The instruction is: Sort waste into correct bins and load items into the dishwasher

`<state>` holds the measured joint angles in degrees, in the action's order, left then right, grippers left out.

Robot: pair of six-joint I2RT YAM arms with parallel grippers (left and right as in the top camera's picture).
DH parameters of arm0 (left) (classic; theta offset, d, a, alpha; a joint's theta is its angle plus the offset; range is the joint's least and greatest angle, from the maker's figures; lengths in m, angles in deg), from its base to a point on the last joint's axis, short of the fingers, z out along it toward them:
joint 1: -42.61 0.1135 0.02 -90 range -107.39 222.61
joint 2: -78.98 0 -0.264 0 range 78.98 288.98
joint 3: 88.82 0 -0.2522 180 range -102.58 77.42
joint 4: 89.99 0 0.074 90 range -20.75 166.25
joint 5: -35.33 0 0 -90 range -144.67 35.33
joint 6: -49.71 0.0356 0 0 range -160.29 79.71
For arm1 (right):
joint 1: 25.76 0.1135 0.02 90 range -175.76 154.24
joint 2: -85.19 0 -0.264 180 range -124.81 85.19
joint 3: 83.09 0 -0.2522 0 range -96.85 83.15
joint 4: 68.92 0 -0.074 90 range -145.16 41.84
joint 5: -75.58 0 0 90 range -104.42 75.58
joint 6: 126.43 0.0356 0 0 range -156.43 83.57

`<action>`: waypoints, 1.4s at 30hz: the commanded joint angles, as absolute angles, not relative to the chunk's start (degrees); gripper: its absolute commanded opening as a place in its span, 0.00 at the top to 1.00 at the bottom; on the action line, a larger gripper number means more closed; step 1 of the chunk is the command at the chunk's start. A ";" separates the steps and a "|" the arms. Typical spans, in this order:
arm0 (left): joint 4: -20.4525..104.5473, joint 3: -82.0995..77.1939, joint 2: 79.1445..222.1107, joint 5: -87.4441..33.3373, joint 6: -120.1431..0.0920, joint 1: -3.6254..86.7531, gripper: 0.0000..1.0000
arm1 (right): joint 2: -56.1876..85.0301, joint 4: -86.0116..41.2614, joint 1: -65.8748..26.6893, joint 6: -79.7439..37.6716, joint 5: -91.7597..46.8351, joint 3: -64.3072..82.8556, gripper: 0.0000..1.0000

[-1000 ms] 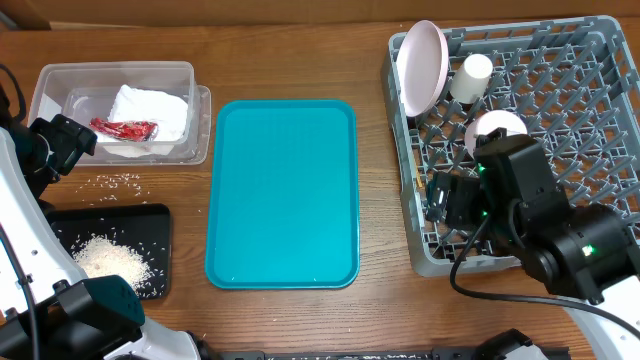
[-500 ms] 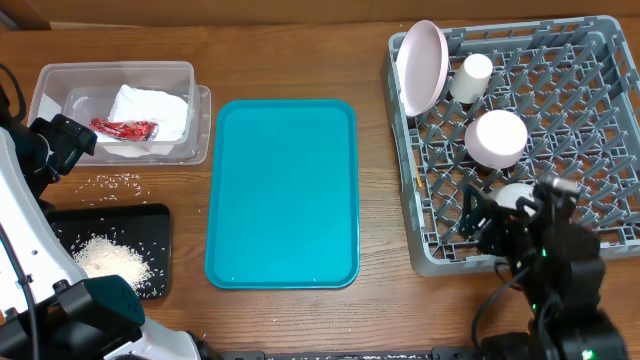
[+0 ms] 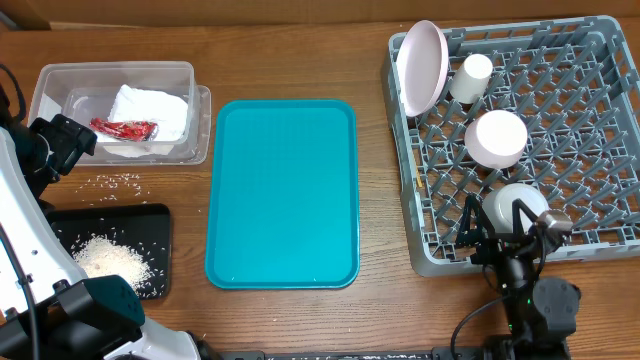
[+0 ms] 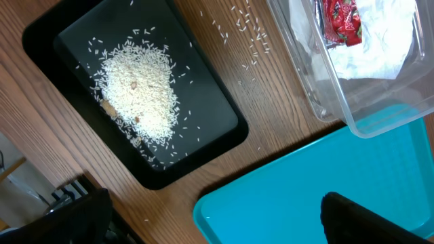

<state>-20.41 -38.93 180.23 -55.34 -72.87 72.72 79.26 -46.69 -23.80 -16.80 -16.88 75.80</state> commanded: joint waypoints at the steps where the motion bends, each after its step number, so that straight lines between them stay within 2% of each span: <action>1: -20.56 -39.30 179.49 -55.23 -71.97 72.85 0.00 | 82.32 -50.67 -23.98 -16.97 -16.57 79.21 0.00; 6: -20.56 -39.30 179.49 -55.23 -71.97 72.85 0.00 | 85.10 -54.80 -24.04 -16.99 -13.60 82.72 0.00; 15: -20.56 -39.30 179.49 -55.23 -71.97 72.85 0.00 | 85.03 -50.93 -25.55 -18.87 -10.52 82.68 0.00; 23: -20.56 -39.30 179.49 -55.23 -71.97 72.85 0.00 | 85.03 -50.36 -25.94 -30.63 -12.64 82.68 0.00; 42: -20.56 -39.30 179.49 -55.23 -71.97 72.85 0.00 | 85.03 -50.38 -25.94 -30.68 -13.45 82.68 0.00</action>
